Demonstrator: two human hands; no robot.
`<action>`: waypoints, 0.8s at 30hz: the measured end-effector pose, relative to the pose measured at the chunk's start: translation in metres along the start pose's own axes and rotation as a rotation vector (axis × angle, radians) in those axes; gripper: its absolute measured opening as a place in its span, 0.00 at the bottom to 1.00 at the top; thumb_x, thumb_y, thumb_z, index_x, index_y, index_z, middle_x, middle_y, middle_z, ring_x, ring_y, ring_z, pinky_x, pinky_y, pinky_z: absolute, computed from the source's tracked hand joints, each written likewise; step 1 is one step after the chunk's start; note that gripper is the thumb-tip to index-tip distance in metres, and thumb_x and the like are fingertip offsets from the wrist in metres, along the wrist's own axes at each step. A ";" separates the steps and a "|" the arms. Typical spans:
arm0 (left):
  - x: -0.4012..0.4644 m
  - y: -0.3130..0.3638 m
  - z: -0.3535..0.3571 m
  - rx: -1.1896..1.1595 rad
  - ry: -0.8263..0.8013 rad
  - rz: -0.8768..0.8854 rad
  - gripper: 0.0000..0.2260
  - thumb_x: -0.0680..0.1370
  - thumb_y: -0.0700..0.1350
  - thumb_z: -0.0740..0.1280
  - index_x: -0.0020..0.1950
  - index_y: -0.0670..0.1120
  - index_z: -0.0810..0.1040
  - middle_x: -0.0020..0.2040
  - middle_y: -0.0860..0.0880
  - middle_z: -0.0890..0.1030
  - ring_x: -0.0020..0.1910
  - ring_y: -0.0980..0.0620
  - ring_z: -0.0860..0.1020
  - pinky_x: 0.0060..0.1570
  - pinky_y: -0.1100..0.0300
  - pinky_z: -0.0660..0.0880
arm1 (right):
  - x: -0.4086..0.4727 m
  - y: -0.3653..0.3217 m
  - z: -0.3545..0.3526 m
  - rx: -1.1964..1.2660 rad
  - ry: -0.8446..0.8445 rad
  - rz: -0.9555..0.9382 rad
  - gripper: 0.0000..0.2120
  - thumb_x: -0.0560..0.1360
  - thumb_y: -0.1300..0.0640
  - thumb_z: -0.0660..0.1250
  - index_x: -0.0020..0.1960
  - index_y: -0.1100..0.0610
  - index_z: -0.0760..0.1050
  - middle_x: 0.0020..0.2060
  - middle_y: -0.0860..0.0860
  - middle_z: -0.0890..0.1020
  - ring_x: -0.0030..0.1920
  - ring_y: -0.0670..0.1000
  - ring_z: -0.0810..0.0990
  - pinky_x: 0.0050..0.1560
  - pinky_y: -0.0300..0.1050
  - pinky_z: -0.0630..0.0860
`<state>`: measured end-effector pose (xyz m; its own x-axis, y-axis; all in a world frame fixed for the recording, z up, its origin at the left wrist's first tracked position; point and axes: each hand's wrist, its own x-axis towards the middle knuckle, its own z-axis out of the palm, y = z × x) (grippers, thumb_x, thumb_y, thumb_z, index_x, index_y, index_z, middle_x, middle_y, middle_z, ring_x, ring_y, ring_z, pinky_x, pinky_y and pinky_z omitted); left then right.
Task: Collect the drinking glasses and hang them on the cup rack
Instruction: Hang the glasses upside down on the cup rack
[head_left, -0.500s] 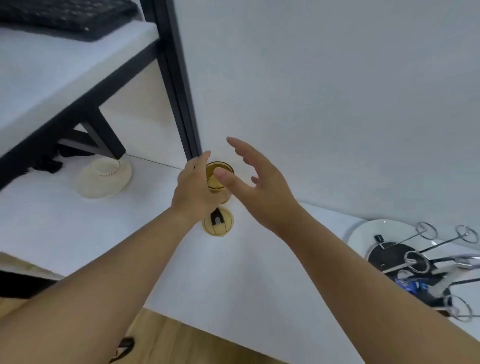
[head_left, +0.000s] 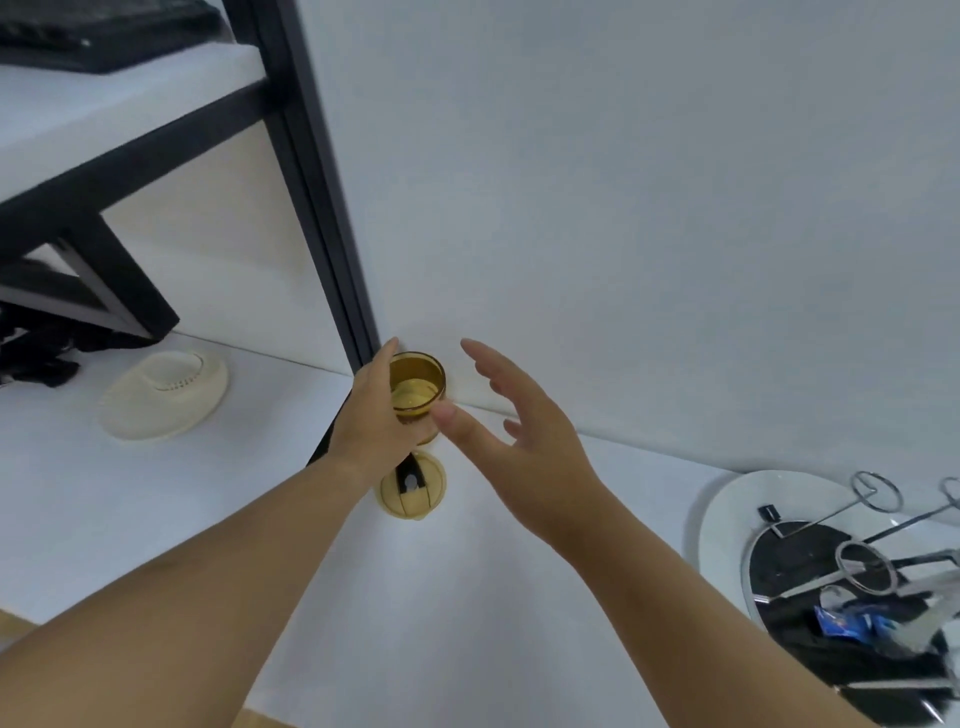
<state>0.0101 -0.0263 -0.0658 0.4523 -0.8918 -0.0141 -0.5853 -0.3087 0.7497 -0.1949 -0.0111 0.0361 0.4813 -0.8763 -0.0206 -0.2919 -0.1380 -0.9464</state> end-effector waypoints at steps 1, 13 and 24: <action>0.001 0.001 0.001 -0.026 0.008 -0.007 0.48 0.67 0.60 0.80 0.79 0.64 0.54 0.73 0.56 0.67 0.69 0.52 0.72 0.64 0.55 0.72 | -0.002 0.001 -0.003 0.004 0.010 -0.003 0.31 0.75 0.35 0.70 0.76 0.32 0.66 0.66 0.27 0.70 0.71 0.35 0.68 0.70 0.41 0.67; -0.062 0.103 0.013 -0.305 0.123 0.046 0.47 0.62 0.67 0.80 0.76 0.65 0.62 0.68 0.60 0.75 0.66 0.57 0.75 0.64 0.51 0.76 | -0.028 -0.013 -0.060 0.178 0.180 0.012 0.22 0.80 0.39 0.65 0.74 0.32 0.69 0.71 0.35 0.73 0.72 0.38 0.70 0.72 0.45 0.68; -0.136 0.296 -0.002 -0.370 0.048 0.332 0.49 0.64 0.65 0.80 0.80 0.57 0.62 0.68 0.60 0.75 0.67 0.58 0.74 0.64 0.56 0.77 | -0.090 -0.048 -0.171 0.319 0.411 -0.037 0.21 0.83 0.38 0.62 0.75 0.37 0.71 0.72 0.36 0.75 0.73 0.38 0.71 0.73 0.47 0.69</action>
<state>-0.2233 0.0039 0.1593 0.3179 -0.9029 0.2894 -0.4286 0.1354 0.8933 -0.3659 -0.0042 0.1385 0.1038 -0.9912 0.0825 0.0170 -0.0811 -0.9966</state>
